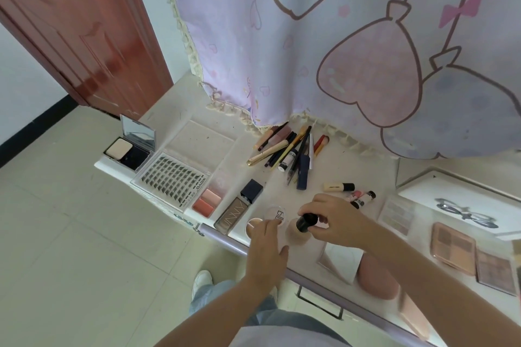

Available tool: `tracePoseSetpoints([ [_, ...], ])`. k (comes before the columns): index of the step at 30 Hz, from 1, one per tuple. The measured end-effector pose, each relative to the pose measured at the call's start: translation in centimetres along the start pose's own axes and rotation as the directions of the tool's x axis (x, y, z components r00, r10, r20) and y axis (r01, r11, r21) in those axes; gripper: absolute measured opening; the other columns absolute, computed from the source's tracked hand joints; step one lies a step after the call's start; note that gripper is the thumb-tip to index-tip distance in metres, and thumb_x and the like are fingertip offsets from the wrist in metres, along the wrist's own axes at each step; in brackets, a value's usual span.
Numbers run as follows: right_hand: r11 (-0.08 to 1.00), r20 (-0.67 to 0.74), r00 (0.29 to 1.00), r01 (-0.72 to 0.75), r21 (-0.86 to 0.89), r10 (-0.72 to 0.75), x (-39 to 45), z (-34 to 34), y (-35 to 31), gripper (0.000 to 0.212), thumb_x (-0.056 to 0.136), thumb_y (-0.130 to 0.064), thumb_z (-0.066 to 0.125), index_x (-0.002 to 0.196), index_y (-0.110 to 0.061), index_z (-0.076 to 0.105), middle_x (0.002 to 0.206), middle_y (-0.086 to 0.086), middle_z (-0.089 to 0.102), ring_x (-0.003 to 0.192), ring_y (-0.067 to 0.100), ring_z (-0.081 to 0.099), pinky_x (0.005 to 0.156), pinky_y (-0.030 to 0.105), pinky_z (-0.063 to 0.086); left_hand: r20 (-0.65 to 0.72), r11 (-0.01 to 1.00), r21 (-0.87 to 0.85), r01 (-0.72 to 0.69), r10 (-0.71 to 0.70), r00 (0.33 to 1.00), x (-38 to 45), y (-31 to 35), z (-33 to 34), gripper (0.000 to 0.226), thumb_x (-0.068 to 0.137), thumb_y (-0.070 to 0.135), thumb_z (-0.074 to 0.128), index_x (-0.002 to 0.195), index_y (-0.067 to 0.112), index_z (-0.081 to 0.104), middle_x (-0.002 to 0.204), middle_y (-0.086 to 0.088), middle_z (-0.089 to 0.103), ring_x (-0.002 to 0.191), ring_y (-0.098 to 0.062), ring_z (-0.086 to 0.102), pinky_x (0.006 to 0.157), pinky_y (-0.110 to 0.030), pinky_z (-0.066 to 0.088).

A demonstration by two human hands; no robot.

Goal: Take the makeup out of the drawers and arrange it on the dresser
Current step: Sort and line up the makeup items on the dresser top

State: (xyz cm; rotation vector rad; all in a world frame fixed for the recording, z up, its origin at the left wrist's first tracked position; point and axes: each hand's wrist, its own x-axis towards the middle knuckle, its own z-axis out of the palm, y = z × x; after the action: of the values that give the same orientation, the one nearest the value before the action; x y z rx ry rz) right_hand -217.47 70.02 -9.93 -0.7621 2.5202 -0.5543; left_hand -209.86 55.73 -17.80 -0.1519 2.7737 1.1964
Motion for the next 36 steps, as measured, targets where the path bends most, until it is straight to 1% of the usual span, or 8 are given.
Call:
tracePoseSetpoints([
  [3, 0.999, 0.021, 1.0, 0.002, -0.041, -0.002, 0.0, 0.1, -0.5, 0.031, 0.084, -0.017, 0.056, 0.114, -0.019, 0.06, 0.09, -0.004, 0.046, 0.075, 0.008, 0.043, 0.066, 0.011, 0.034, -0.053, 0.995, 0.071, -0.071, 0.075, 0.996, -0.6, -1.9, -2.1, 0.042, 0.078, 0.001, 0.064, 0.119, 0.005, 0.054, 0.12, -0.008, 0.053, 0.117, -0.025, 0.048, 0.095, -0.017, 0.035],
  [5, 0.999, 0.01, 1.0, -0.004, -0.042, 0.005, -0.1, 0.4, -0.8, 0.031, 0.084, -0.014, 0.056, 0.114, -0.018, 0.06, 0.09, -0.004, 0.045, 0.075, 0.009, 0.042, 0.063, 0.007, 0.033, -0.074, 0.986, 0.108, -0.129, 0.137, 0.988, -0.5, -3.5, -3.1, 0.044, 0.057, -0.008, 0.078, 0.097, 0.004, 0.064, 0.095, -0.011, 0.065, 0.09, -0.03, 0.064, 0.079, -0.025, 0.053],
  [10, 0.998, -0.018, 0.999, -0.028, -0.064, 0.027, -0.5, 1.2, -1.5, 0.033, 0.085, -0.007, 0.052, 0.115, -0.016, 0.06, 0.1, 0.006, 0.049, 0.078, 0.011, 0.041, 0.06, 0.006, 0.033, -0.052, 0.926, 0.279, -0.255, 0.28, 0.959, 0.5, -4.4, -5.6, 0.051, 0.033, -0.003, 0.089, 0.078, 0.007, 0.066, 0.075, -0.006, 0.068, 0.065, -0.024, 0.069, 0.056, -0.024, 0.054],
  [17, 0.987, 0.004, 0.993, -0.116, -0.115, 0.117, -0.4, 1.3, -3.3, 0.034, 0.087, -0.006, 0.047, 0.119, -0.017, 0.056, 0.097, 0.0, 0.037, 0.081, 0.013, 0.04, 0.061, 0.011, 0.03, 0.025, 0.917, 0.309, -0.252, 0.257, 0.966, 0.6, -5.5, -7.6, 0.044, 0.046, -0.005, 0.084, 0.087, 0.002, 0.068, 0.082, -0.011, 0.068, 0.074, -0.031, 0.067, 0.057, -0.031, 0.056],
  [20, 0.973, 0.043, 0.981, -0.182, -0.143, 0.19, 0.0, 1.0, -4.0, 0.036, 0.089, -0.01, 0.047, 0.123, -0.02, 0.053, 0.106, 0.004, 0.043, 0.085, 0.013, 0.042, 0.069, 0.018, 0.032, 0.033, 0.929, 0.295, -0.225, 0.225, 0.974, 0.1, -5.4, -8.2, 0.035, 0.067, -0.001, 0.074, 0.101, 0.001, 0.066, 0.097, -0.013, 0.066, 0.093, -0.033, 0.063, 0.072, -0.037, 0.055],
  [24, 0.96, 0.055, 0.967, -0.237, -0.147, 0.248, -0.2, 0.7, -4.6, 0.038, 0.089, -0.01, 0.047, 0.125, -0.022, 0.051, 0.119, 0.006, 0.047, 0.089, 0.015, 0.043, 0.058, 0.01, 0.026, 0.074, 0.904, 0.34, -0.259, 0.249, 0.966, -0.3, -5.1, -8.9, 0.034, 0.082, 0.008, 0.062, 0.115, 0.006, 0.059, 0.11, -0.007, 0.059, 0.108, -0.026, 0.055, 0.085, -0.032, 0.05],
  [30, 0.937, 0.014, 0.944, -0.324, -0.133, 0.329, -1.2, 0.7, -5.3, 0.055, 0.088, -0.011, 0.049, 0.139, -0.026, 0.033, 0.127, 0.005, 0.045, 0.107, 0.023, 0.053, 0.085, 0.028, 0.045, 0.116, 0.867, 0.3, -0.399, 0.382, 0.917, 0.2, -5.0, -9.4, 0.043, 0.038, 0.002, 0.088, 0.073, 0.009, 0.066, 0.07, -0.003, 0.065, 0.062, -0.021, 0.066, 0.051, -0.023, 0.053],
  [36, 0.838, -0.024, 0.849, -0.526, -0.147, 0.528, -5.5, 2.4, -3.5, 0.052, 0.092, -0.023, 0.046, 0.14, -0.021, 0.029, 0.138, 0.004, 0.04, 0.127, 0.02, 0.038, 0.1, 0.03, 0.037, 0.181, 0.833, 0.276, -0.48, 0.446, 0.877, -0.4, -4.2, -8.7, 0.048, 0.029, 0.003, 0.09, 0.069, 0.014, 0.065, 0.067, 0.003, 0.064, 0.057, -0.012, 0.065, 0.05, -0.011, 0.048],
])
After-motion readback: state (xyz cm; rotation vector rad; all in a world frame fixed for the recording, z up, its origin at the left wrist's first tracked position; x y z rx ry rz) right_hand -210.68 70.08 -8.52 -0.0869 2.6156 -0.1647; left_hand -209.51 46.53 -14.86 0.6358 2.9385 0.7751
